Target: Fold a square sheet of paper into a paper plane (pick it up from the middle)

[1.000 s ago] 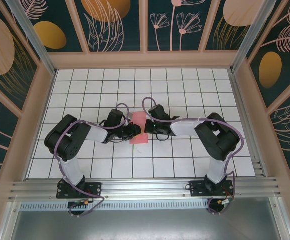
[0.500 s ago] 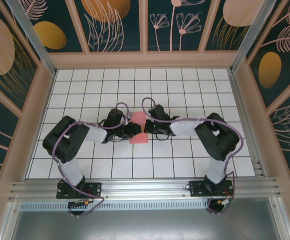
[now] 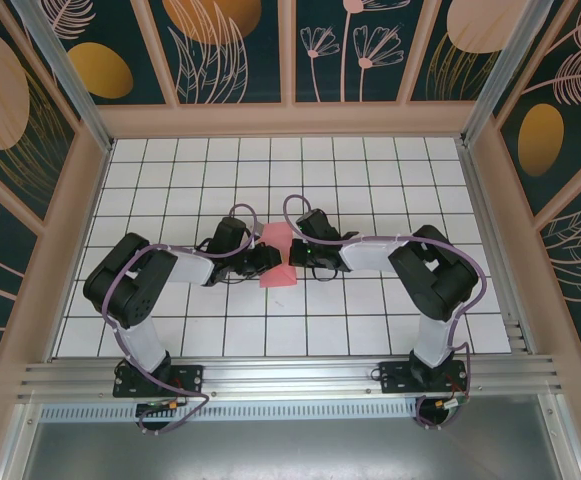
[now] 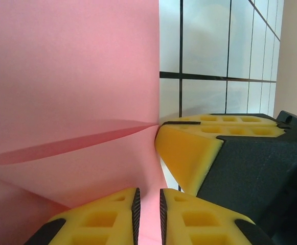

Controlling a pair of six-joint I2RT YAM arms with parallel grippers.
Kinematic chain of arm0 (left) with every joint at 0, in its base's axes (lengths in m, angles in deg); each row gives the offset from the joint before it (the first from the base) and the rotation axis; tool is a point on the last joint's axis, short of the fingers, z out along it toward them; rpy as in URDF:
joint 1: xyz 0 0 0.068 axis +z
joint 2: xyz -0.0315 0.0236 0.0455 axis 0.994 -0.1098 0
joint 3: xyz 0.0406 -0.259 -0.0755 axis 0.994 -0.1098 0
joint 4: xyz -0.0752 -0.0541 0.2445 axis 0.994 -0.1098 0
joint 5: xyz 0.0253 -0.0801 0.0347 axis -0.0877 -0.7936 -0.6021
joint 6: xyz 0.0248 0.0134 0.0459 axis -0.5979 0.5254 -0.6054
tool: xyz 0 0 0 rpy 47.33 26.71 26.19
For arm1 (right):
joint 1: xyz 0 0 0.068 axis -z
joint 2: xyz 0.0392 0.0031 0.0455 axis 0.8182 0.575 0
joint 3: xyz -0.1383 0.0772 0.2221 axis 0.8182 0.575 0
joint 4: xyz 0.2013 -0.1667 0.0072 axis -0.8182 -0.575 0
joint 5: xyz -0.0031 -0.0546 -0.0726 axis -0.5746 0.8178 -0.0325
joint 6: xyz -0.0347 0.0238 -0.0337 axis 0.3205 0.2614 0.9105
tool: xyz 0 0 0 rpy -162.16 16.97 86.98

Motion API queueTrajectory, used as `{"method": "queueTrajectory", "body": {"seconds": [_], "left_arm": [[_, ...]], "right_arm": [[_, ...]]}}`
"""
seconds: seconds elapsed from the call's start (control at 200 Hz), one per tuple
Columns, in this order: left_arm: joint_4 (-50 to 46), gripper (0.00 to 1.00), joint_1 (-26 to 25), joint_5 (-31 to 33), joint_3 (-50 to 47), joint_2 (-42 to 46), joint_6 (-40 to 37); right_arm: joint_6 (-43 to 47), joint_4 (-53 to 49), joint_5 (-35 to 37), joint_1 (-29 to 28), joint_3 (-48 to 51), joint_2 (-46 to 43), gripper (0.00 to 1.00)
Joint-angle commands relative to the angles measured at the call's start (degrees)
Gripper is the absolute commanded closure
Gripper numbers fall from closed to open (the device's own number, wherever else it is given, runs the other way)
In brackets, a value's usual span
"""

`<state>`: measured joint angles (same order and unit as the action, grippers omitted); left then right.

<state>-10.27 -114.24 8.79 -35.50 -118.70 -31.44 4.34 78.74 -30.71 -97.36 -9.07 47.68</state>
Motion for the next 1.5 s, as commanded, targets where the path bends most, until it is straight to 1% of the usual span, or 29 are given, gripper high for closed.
{"method": "queueTrajectory", "body": {"seconds": [0.0,0.18,0.645,0.746,0.841,1.016,1.106,1.216,1.326,1.411,1.496], "left_arm": [[-1.71,0.8,-0.17,1.17,1.37,-0.83,-1.38],[-2.98,0.8,-0.21,1.31,1.77,-1.71,-1.55],[-8.44,0.83,-0.22,4.33,2.77,-2.81,-3.11],[-10.33,0.83,-0.22,5.91,3.18,-2.99,-3.47],[-12.97,0.83,-0.21,7.99,3.87,-3.27,-3.91],[-17.79,0.84,-0.17,11.97,5.22,-3.91,-4.45],[-19.34,0.84,-0.22,13.55,5.6,-4.08,-4.54],[-20.77,0.84,-0.33,15.31,5.87,-4.0,-4.88],[-20.81,0.84,-0.48,15.55,5.96,-4.08,-4.81],[-20.77,0.85,-0.56,15.55,6.03,-4.25,-4.78],[-20.78,0.85,-0.57,15.46,6.12,-4.36,-4.9]], "right_arm": [[1.07,-0.31,1.34,0.3,-1.45,1.09,0.94],[0.91,-0.57,1.76,0.36,-1.71,1.48,0.94],[0.73,-1.13,1.95,0.36,-2.99,2.45,0.94],[0.33,-1.73,1.91,0.36,-3.33,1.91,0.91],[-0.06,-2.39,1.8,0.36,-3.51,0.21,0.86],[-1.42,-2.73,1.67,0.36,-1.51,-5.27,0.75],[-2.21,-1.88,0.92,0.36,1.3,-8.37,0.73],[-2.9,0.04,-2.85,0.27,4.21,-10.77,0.73],[-3.54,1.58,-7.53,-0.18,5.58,-10.76,0.8],[-3.67,2.08,-9.51,-1.01,5.68,-10.07,0.84],[-3.76,2.14,-10.17,-1.55,5.39,-9.0,0.86]]}}
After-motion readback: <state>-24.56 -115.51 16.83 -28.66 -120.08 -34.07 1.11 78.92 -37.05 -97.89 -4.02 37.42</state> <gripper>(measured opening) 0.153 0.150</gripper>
